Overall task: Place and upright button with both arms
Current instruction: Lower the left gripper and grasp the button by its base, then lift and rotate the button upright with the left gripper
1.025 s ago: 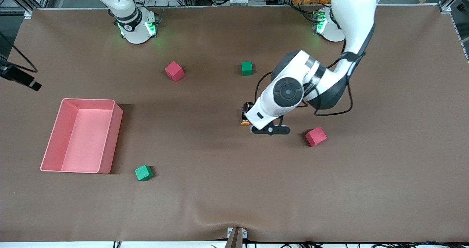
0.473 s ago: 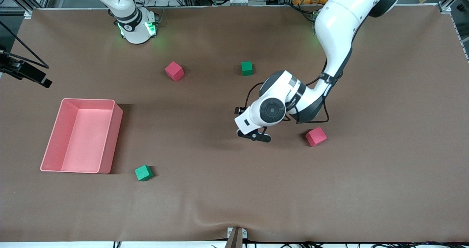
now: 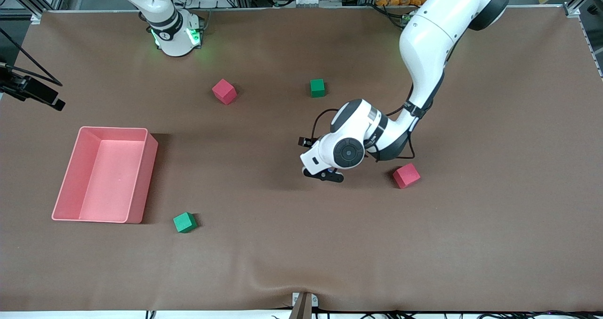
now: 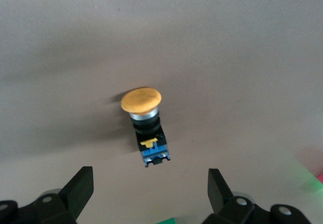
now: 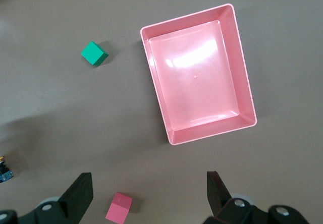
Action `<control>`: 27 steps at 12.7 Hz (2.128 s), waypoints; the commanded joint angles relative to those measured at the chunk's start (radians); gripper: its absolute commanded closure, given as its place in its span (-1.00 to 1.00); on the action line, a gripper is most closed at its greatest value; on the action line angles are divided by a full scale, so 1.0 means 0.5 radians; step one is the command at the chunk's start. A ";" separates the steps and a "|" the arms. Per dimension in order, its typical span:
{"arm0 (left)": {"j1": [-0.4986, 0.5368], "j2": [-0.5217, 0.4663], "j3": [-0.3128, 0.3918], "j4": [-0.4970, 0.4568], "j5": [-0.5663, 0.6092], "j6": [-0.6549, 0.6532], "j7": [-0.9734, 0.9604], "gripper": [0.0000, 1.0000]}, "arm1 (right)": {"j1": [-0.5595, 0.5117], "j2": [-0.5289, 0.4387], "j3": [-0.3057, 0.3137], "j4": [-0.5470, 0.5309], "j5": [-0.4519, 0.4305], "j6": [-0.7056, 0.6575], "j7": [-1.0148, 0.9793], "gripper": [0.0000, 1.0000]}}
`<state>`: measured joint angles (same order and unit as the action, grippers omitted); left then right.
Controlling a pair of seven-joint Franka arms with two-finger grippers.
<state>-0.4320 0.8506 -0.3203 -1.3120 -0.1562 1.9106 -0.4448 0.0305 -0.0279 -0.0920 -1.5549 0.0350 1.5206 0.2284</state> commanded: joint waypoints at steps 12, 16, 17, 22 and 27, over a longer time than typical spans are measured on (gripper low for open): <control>-0.139 0.173 0.107 0.038 -0.013 0.044 -0.212 -0.72 | 0.000 -0.027 0.003 0.008 -0.058 -0.059 -0.021 -1.00; -0.139 0.186 0.110 0.047 -0.010 0.044 -0.203 -0.61 | 0.000 -0.027 0.003 0.008 -0.055 -0.059 -0.021 -1.00; -0.139 0.186 0.110 0.047 -0.010 0.044 -0.203 -0.48 | 0.000 -0.027 0.006 0.008 -0.055 -0.062 -0.024 -1.00; -0.148 0.210 0.144 0.047 -0.013 0.130 -0.215 0.18 | -0.006 -0.030 0.000 0.008 -0.061 -0.062 -0.401 -1.00; -0.197 0.173 0.147 0.041 -0.004 0.127 -0.411 1.00 | -0.006 -0.027 0.003 0.011 -0.064 -0.093 -0.469 -1.00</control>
<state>-0.5062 0.9433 -0.2605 -1.3072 -0.1562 1.9720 -0.5998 0.0299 -0.0280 -0.0942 -1.5543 0.0221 1.4886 0.0094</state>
